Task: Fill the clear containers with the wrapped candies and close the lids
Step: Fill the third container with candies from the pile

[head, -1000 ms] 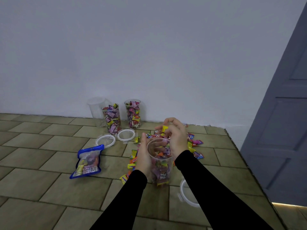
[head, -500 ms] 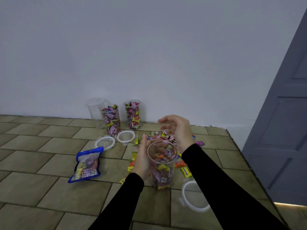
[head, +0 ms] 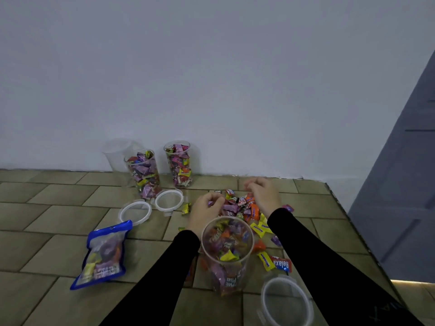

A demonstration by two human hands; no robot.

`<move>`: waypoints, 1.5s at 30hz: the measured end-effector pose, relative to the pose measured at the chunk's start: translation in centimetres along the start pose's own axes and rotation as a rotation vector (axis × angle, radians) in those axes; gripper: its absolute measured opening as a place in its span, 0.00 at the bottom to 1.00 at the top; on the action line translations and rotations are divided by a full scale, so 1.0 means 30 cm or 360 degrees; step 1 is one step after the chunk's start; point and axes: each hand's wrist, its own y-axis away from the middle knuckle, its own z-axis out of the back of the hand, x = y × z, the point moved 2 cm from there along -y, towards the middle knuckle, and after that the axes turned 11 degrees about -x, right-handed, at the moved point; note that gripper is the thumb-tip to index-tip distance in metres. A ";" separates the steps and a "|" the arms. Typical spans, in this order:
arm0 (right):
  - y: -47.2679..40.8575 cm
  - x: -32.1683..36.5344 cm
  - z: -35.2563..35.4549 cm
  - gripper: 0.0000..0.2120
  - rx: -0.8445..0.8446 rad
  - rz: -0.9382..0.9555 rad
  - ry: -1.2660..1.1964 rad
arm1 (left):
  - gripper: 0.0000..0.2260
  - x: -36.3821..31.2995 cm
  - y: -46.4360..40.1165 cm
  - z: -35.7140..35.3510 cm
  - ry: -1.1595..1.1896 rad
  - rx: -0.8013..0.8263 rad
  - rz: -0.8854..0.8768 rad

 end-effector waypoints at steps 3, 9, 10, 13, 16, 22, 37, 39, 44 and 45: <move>-0.059 -0.052 -0.008 0.06 -0.0007 0.0098 0.0201 | 0.01 0.011 -0.063 -0.038 -0.0353 -0.0018 -0.0127; -0.231 -0.157 -0.027 0.11 -0.0051 0.0409 0.0913 | 0.25 -0.004 -0.156 -0.122 -0.1029 0.0172 -0.0256; -0.257 -0.171 -0.031 0.13 -0.0041 0.0439 0.1027 | 0.29 0.001 -0.171 -0.140 -0.1083 0.0229 -0.0258; -0.321 -0.213 -0.049 0.20 0.0107 0.0459 0.1270 | 0.37 0.020 -0.215 -0.197 -0.1232 0.0349 -0.0275; -0.347 -0.256 -0.070 0.23 0.0245 0.0463 0.1389 | 0.37 0.044 -0.242 -0.241 -0.1361 0.0358 -0.0297; -0.361 -0.282 -0.090 0.21 0.0174 0.0510 0.1370 | 0.21 0.064 -0.268 -0.269 -0.1254 0.0280 -0.0405; -0.282 -0.271 -0.146 0.19 0.0197 0.0690 0.1696 | 0.13 0.057 -0.270 -0.264 -0.1382 0.0142 -0.0392; -0.279 -0.266 -0.153 0.17 0.0242 0.0693 0.1664 | 0.11 0.060 -0.278 -0.270 -0.1376 0.0160 -0.0379; -0.286 -0.256 -0.148 0.20 0.0332 0.0673 0.1679 | 0.13 0.061 -0.302 -0.264 -0.1271 0.0243 -0.0253; -0.289 -0.255 -0.148 0.21 0.0342 0.0666 0.1687 | 0.13 0.057 -0.305 -0.261 -0.1239 0.0245 -0.0247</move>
